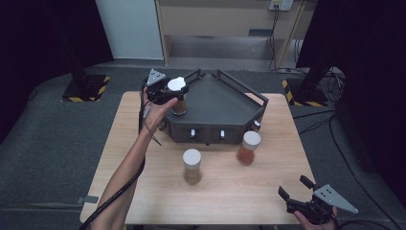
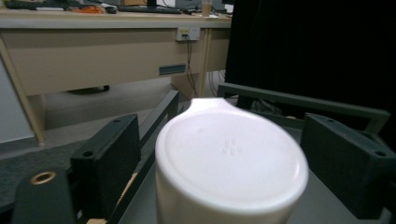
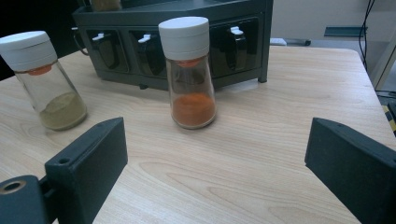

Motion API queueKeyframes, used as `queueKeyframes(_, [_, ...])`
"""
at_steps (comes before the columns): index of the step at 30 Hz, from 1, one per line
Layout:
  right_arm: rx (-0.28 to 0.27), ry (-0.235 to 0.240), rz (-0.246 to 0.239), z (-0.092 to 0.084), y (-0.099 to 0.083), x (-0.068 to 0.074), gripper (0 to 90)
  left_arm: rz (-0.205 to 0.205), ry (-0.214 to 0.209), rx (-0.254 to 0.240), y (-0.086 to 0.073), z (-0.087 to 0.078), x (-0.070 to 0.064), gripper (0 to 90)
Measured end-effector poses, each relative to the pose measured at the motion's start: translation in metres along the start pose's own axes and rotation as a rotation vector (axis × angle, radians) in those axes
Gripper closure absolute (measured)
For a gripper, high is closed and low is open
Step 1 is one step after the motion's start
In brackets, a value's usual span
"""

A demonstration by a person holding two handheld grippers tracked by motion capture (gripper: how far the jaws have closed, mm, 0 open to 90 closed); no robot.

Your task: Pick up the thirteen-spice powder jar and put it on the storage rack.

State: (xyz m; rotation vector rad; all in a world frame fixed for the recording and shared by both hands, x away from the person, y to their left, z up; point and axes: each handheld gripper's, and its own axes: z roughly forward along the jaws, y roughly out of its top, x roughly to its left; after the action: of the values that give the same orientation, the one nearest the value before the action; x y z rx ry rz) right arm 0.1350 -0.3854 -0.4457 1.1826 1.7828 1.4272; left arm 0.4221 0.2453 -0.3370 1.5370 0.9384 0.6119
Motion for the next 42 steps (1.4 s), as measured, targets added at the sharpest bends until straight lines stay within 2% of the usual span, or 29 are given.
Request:
queueKeyframes(6, [-0.001, 0.001, -0.002, 0.0, 0.0, 0.0, 5.6, -0.003, -0.019, -0.027, 0.009, -0.011, 0.002, 7.2])
queueKeyframes(11, [0.0, 0.002, -0.004, 0.0, 0.0, 0.001, 5.6, 0.015, -0.034, -0.039, 0.018, -0.023, 0.003, 6.0])
queueKeyframes(18, [-0.002, 0.003, -0.006, 0.0, 0.0, 0.001, 5.6, 0.05, -0.055, -0.053, 0.027, -0.045, 0.002, 4.3])
queueKeyframes(23, [-0.001, 0.004, -0.007, 0.0, 0.001, 0.002, 5.6, 0.087, -0.072, -0.042, 0.03, -0.062, 0.002, 3.5])
queueKeyframes(30, [0.002, 0.002, -0.011, 0.0, 0.001, 0.002, 5.6, 0.108, -0.089, -0.044, 0.024, -0.086, 0.005, 2.7])
queueKeyframes(36, [0.003, 0.0, -0.016, 0.0, 0.001, 0.003, 5.5, 0.11, -0.091, -0.053, 0.015, -0.107, 0.005, 2.7])
queueKeyframes(42, [0.005, -0.002, -0.019, 0.001, 0.002, 0.003, 5.6, 0.116, -0.112, -0.066, 0.006, -0.127, 0.006, 2.5])
